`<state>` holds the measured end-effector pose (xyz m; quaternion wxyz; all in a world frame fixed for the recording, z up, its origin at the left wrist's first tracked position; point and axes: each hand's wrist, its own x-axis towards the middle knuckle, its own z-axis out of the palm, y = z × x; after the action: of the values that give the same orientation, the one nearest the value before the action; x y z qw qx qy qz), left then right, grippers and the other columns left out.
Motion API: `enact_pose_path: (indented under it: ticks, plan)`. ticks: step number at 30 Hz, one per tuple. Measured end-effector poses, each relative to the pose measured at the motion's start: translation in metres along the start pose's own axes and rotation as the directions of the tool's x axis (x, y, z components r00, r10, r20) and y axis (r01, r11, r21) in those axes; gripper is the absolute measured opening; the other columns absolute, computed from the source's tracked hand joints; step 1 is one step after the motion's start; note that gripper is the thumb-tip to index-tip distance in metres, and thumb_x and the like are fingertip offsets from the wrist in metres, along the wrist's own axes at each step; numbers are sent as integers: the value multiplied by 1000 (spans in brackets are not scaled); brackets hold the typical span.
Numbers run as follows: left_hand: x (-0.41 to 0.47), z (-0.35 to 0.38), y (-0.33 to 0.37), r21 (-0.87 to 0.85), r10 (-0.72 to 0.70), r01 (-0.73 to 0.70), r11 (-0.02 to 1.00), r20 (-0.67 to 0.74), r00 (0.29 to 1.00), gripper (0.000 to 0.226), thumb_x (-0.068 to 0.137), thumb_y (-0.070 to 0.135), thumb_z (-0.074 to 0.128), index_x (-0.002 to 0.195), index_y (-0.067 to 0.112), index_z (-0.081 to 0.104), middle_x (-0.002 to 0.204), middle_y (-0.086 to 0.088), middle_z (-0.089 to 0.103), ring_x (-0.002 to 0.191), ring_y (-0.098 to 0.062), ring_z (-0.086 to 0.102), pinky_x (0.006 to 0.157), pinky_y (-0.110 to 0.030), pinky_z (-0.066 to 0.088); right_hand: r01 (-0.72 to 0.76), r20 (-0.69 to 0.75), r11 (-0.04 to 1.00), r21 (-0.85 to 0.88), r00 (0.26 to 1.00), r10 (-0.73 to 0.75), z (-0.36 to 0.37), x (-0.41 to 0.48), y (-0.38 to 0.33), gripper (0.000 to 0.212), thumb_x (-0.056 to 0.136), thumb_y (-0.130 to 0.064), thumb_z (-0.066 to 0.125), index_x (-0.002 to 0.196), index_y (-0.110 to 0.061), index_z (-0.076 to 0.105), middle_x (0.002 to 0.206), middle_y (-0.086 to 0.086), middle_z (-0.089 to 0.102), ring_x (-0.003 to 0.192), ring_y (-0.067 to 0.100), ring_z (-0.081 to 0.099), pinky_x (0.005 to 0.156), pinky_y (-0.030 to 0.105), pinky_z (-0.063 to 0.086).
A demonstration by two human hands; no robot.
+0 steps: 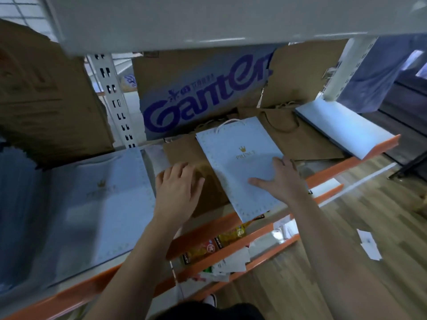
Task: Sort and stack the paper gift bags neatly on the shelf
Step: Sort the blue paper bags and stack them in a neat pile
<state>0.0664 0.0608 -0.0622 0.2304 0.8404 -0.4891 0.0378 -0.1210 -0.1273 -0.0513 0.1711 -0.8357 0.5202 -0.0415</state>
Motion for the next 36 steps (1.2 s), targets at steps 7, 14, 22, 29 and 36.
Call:
enact_pose_path:
  ticks: [7, 14, 22, 29, 36]
  plan:
    - [17, 4, -5, 3, -53, 53, 999, 12, 999, 38, 97, 40, 45, 125, 16, 56, 130, -7, 55, 121, -31, 48, 102, -48, 33, -106, -96, 992, 67, 989, 113, -1, 27, 7, 116, 49, -73, 77, 141, -18, 31, 139, 14, 40, 131, 35, 29, 107, 48, 25]
    - [21, 9, 8, 26, -149, 149, 988, -20, 989, 38, 96, 38, 50, 126, 15, 55, 132, -7, 54, 121, -31, 47, 101, -49, 33, -39, -222, 987, 158, 972, 74, 1, 26, 16, 99, 58, -62, 81, 136, -15, 42, 131, 16, 44, 126, 38, 34, 104, 48, 28]
    - [9, 16, 41, 25, -266, 268, 963, -63, 962, 35, 95, 37, 51, 122, 16, 57, 133, -9, 53, 121, -31, 48, 103, -49, 30, 31, -88, 909, 416, 996, 6, -19, 48, 54, 63, 54, -62, 78, 102, -23, 61, 106, 2, 64, 105, 28, 57, 88, 46, 51]
    - [-5, 24, 70, -12, -346, 346, 938, -101, 933, 41, 97, 38, 47, 129, 15, 54, 134, -8, 52, 124, -29, 46, 104, -45, 30, 21, -153, 805, 593, 984, 86, -42, 63, 89, 36, 77, -42, 71, 91, -12, 57, 90, 5, 62, 85, 29, 60, 66, 34, 47]
    - [-11, 38, 81, 11, -548, 550, 835, -66, 834, 60, 93, 53, 46, 137, 13, 45, 140, -11, 46, 127, -32, 40, 103, -48, 34, 67, -161, 748, 661, 986, 54, -49, 62, 117, 44, 74, -43, 74, 97, -8, 60, 95, 7, 64, 82, 25, 59, 56, 25, 37]
